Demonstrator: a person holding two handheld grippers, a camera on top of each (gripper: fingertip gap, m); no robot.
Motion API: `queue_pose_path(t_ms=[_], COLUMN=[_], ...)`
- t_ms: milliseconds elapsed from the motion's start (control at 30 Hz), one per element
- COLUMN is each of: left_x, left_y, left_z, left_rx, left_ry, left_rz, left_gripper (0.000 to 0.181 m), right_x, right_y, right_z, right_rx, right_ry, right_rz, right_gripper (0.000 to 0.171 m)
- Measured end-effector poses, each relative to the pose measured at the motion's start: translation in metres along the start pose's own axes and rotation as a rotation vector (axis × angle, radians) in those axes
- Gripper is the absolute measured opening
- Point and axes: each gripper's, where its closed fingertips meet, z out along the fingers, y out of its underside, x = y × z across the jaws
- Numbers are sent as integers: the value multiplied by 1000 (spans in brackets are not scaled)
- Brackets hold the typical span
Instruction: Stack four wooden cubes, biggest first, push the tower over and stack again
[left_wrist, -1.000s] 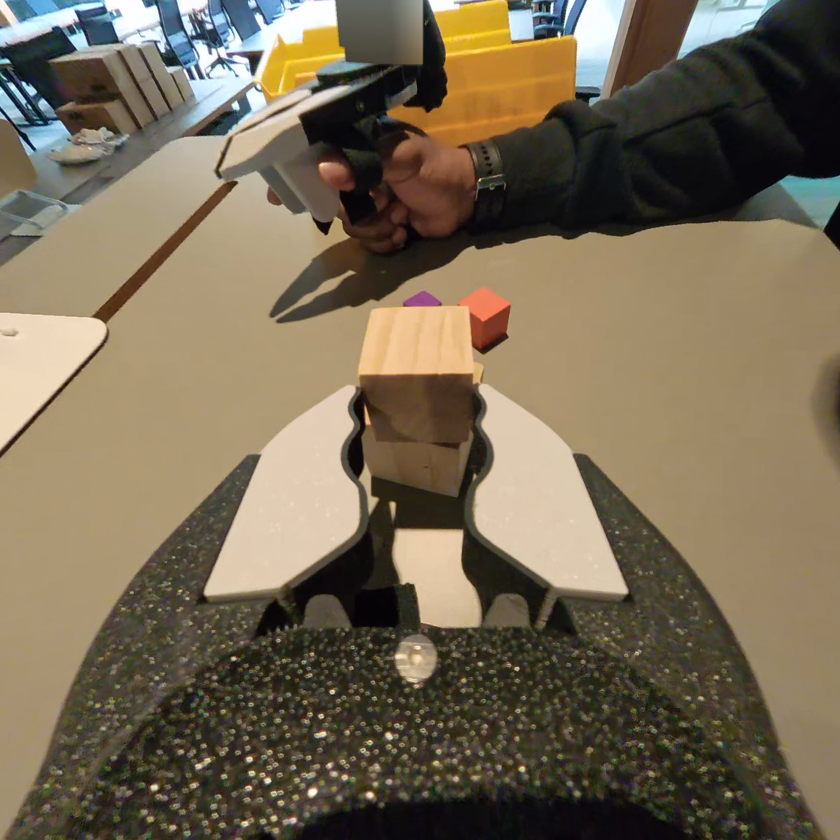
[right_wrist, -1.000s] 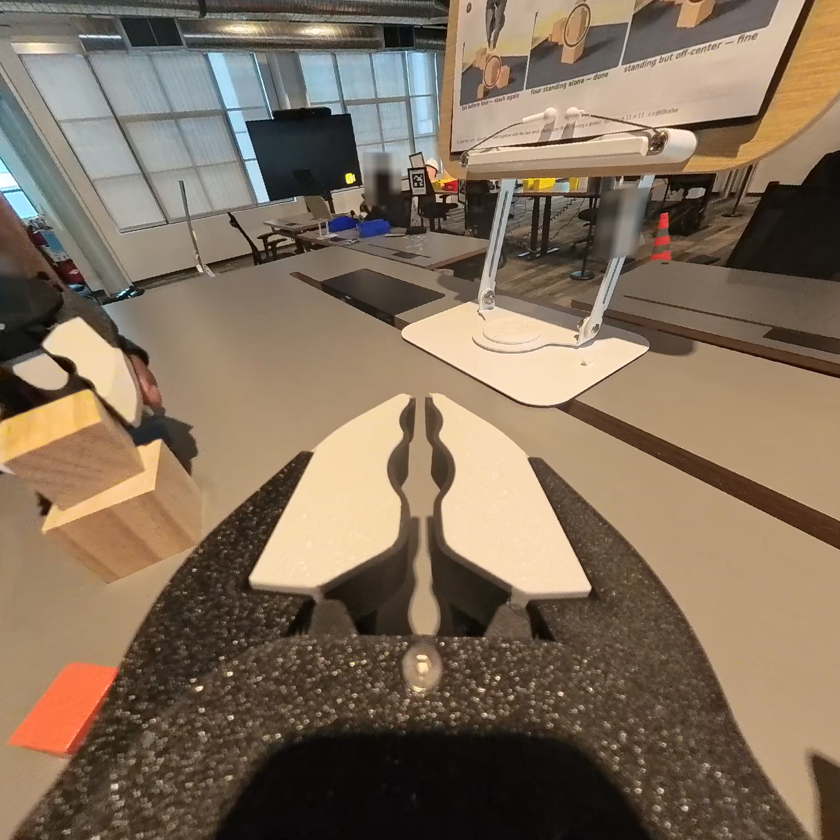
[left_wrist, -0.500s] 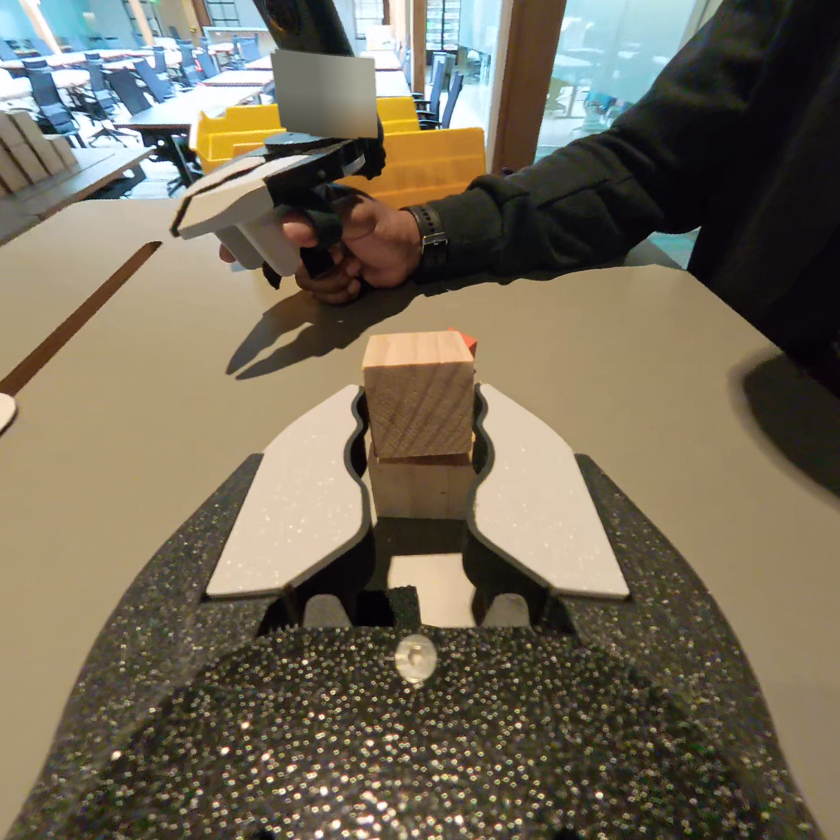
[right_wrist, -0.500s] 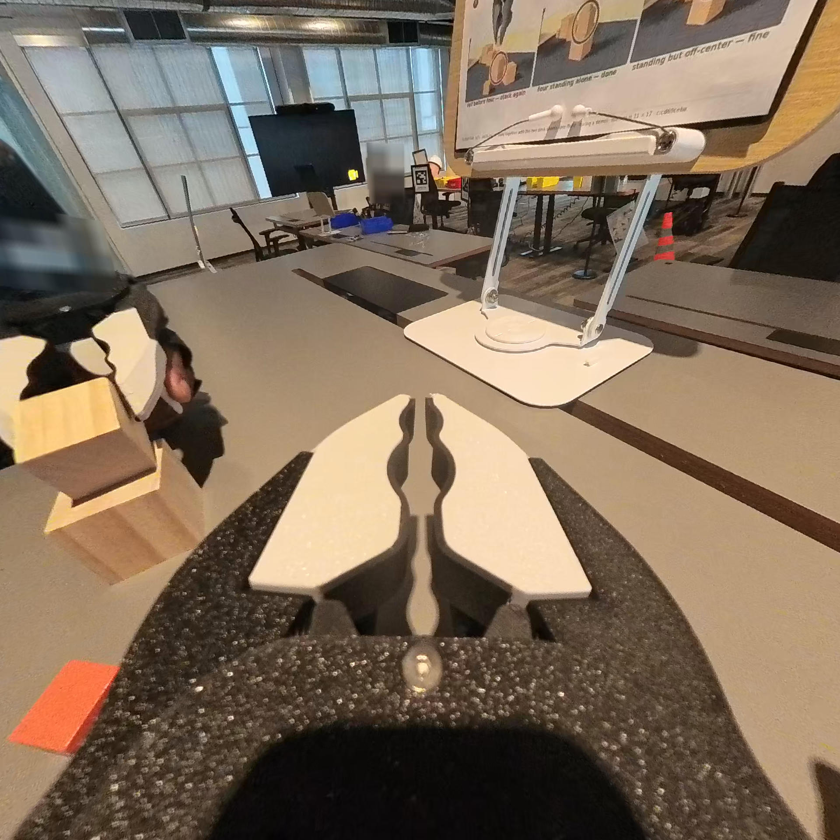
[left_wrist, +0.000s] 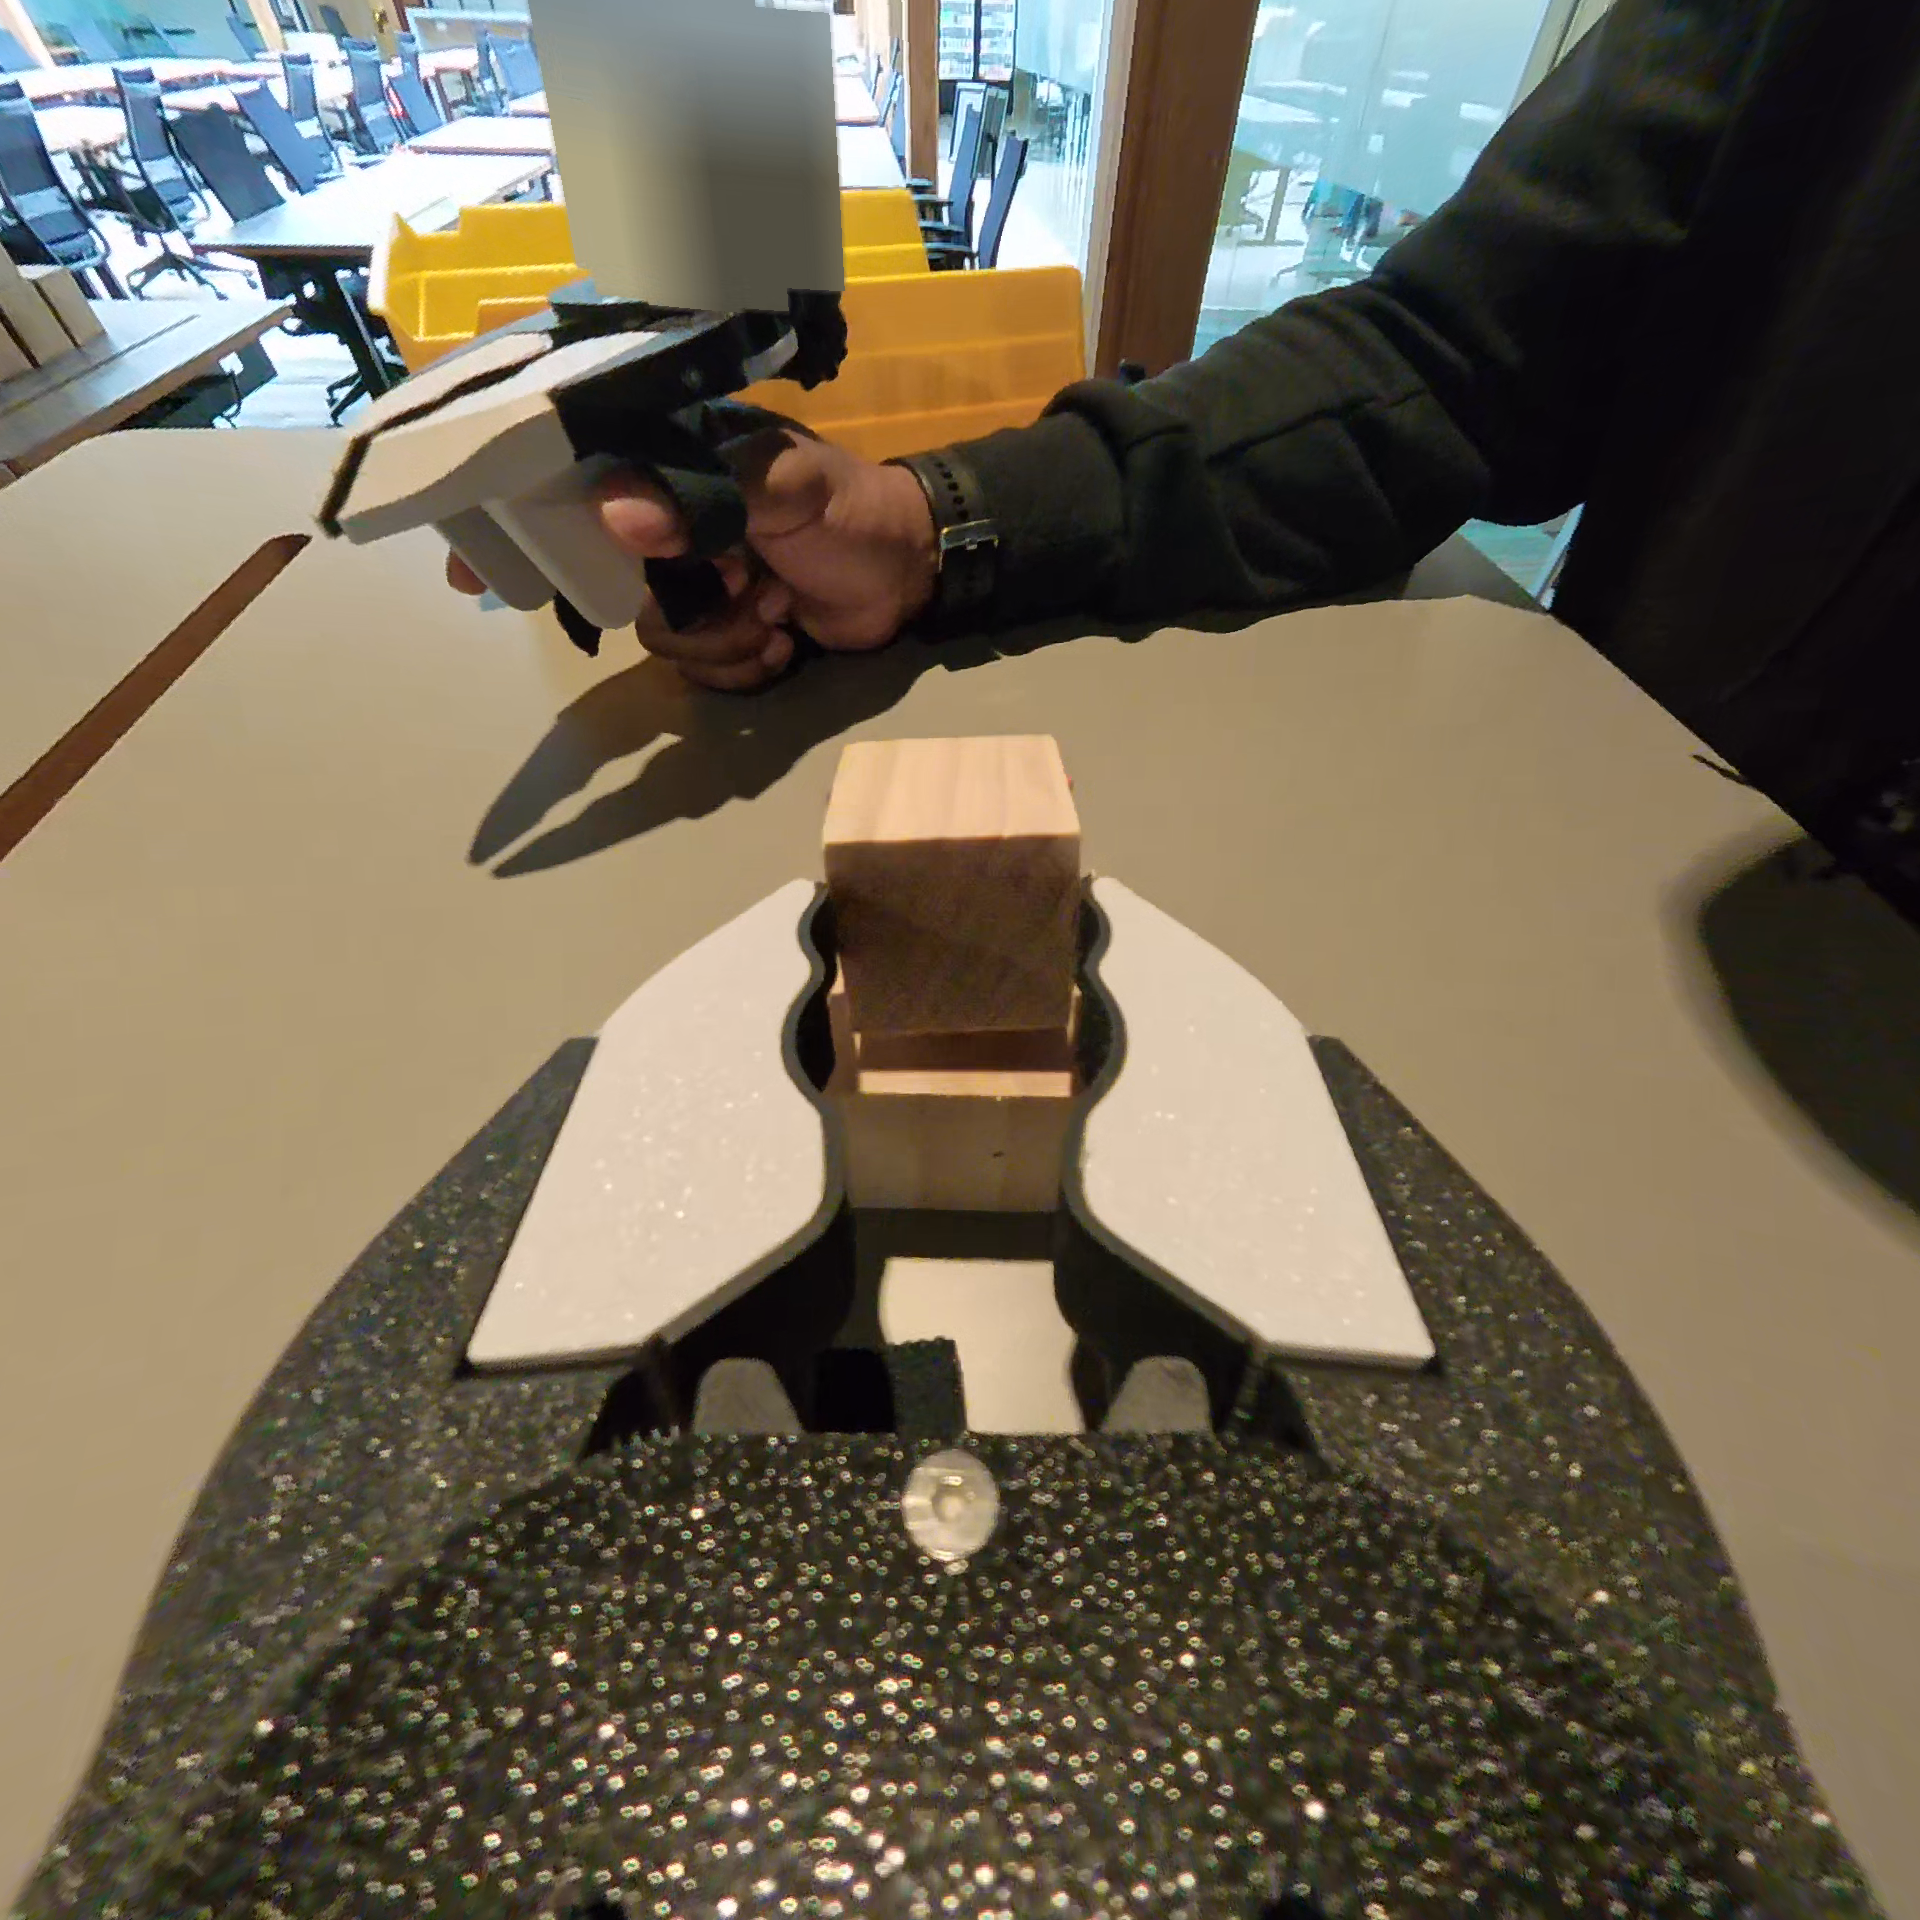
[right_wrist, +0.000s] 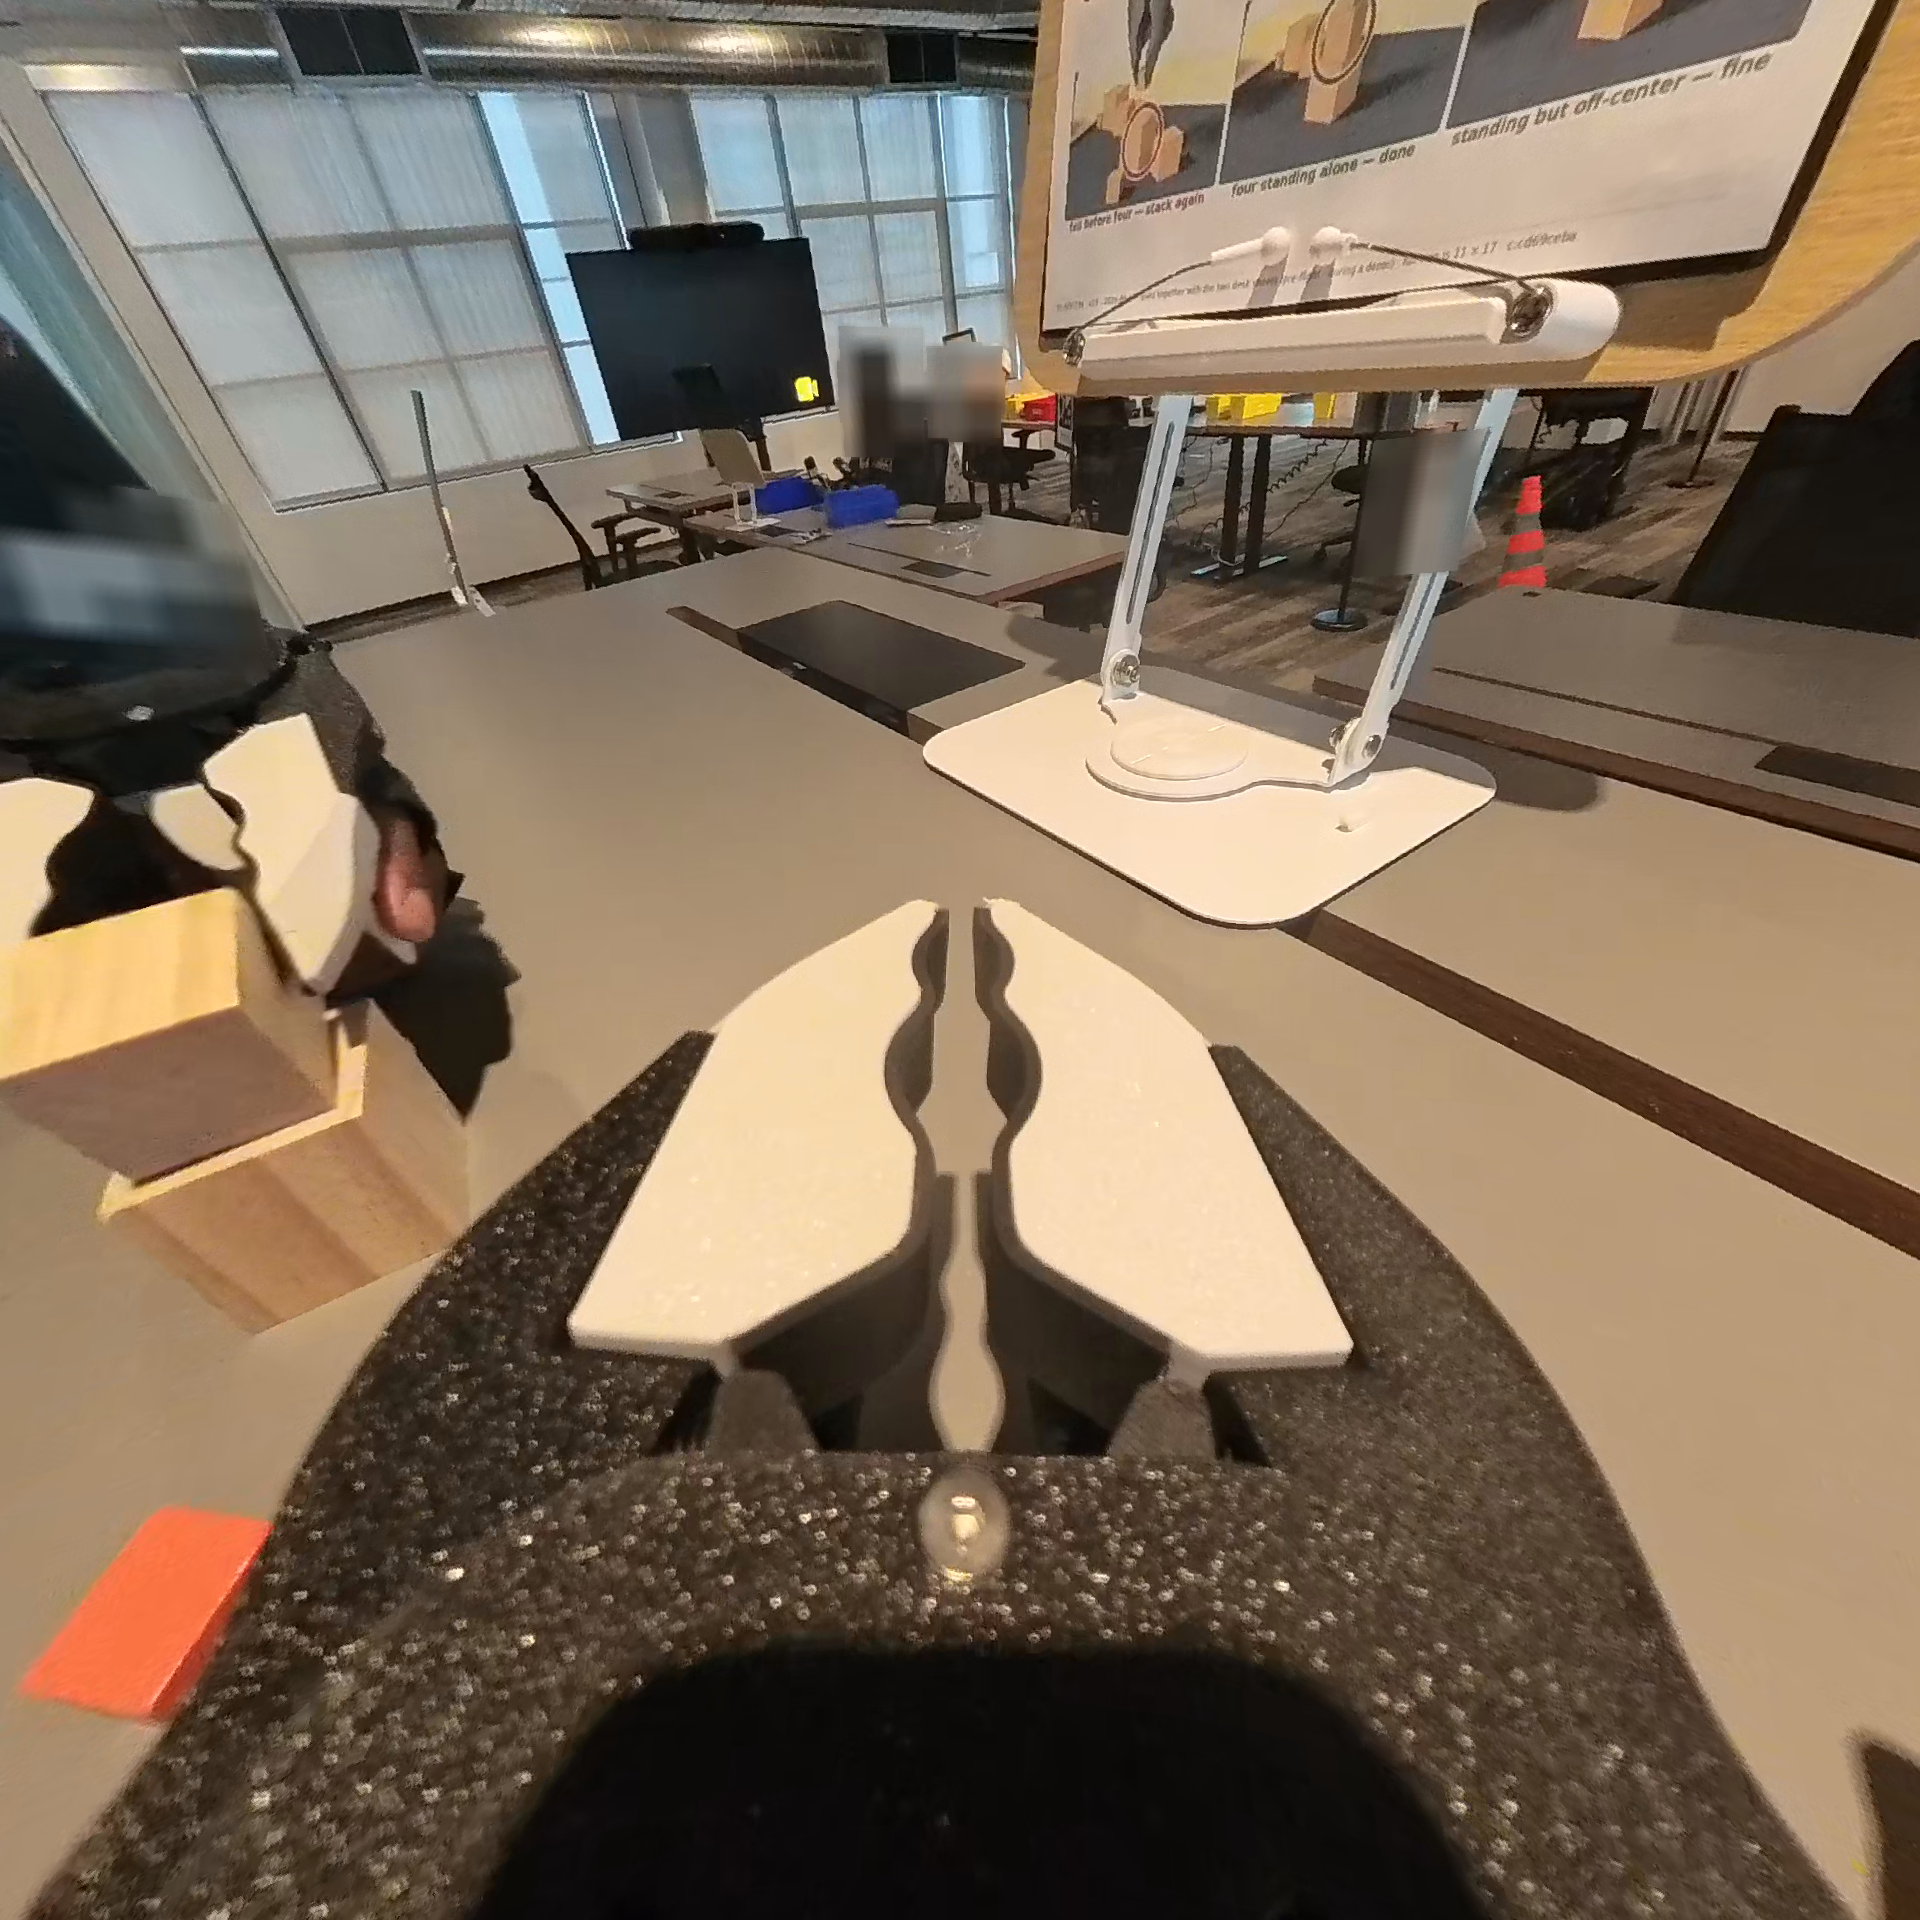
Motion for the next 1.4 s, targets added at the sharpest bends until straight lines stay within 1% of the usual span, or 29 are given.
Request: queue_pose_path(t_ms=[167, 433, 1400], left_x=[-3, 0, 0], left_y=[7, 7, 10], left_z=[-2, -2, -3], left_rx=[-42, -43, -62], left_ry=[-3, 11, -25], left_rz=[-53, -48, 2], left_gripper=[43, 43, 43], right_x=[0, -1, 0], right_y=[0, 0, 0], right_z=[0, 0, 0], right_rx=[0, 0, 1], right_ry=[0, 0, -5], right_rz=[-2, -6, 5], right_gripper=[4, 4, 4])
